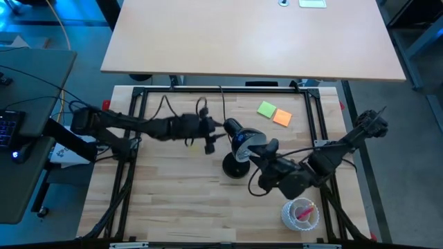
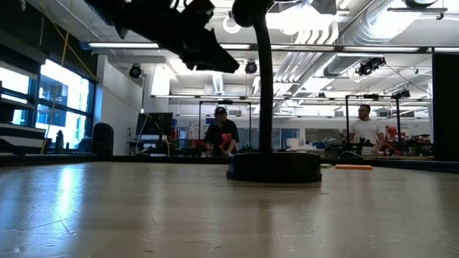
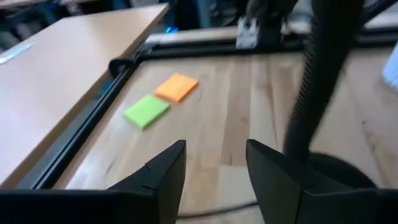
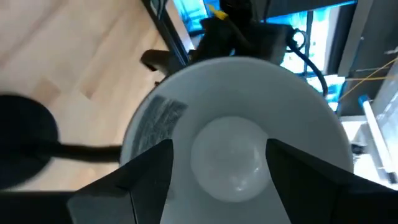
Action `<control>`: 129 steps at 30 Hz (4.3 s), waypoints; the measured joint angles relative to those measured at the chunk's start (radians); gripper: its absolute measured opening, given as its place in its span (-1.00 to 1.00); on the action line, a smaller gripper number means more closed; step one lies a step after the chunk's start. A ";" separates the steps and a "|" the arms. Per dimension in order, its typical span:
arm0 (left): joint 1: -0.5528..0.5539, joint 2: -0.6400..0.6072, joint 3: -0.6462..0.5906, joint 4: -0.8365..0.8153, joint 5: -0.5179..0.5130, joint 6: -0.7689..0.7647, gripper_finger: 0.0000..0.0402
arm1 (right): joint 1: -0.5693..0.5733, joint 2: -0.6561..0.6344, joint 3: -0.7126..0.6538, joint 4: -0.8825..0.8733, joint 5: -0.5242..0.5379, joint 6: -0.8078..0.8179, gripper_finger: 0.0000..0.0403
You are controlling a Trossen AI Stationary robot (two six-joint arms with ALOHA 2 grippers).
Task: Screw lightbulb
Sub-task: Insert the white lightbulb into the black lamp
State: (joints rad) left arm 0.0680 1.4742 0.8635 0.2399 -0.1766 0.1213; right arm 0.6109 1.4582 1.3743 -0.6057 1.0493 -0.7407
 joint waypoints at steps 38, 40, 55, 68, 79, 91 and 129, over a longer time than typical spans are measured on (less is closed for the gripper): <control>-0.014 -0.034 0.001 0.211 0.082 0.249 -0.25 | -0.141 0.024 0.000 0.232 0.098 0.935 0.26; -0.014 -0.036 0.001 0.198 0.080 0.254 -0.25 | -0.138 0.017 0.000 0.247 0.098 0.878 0.26; 0.140 -0.170 0.002 -0.160 0.149 0.074 -0.25 | -0.111 -0.012 -0.001 0.112 0.073 -0.180 0.26; 0.173 -0.151 0.001 0.021 0.148 0.150 -0.25 | -0.190 -0.012 -0.001 0.028 -0.057 -0.187 0.26; 0.107 -0.150 0.000 0.047 0.095 0.175 -0.25 | -0.236 -0.012 -0.001 0.129 -0.107 0.084 0.26; -0.033 -0.150 -0.001 0.036 -0.152 0.248 -0.25 | -0.235 -0.014 -0.002 0.130 -0.063 1.051 0.26; 0.169 -0.148 -0.002 0.030 0.470 0.098 -0.25 | -0.207 0.042 -0.001 0.178 -0.051 -0.509 0.26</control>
State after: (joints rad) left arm 0.2373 1.3258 0.8614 0.2703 0.2932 0.2197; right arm 0.4035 1.4998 1.3736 -0.4277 0.9987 -1.2494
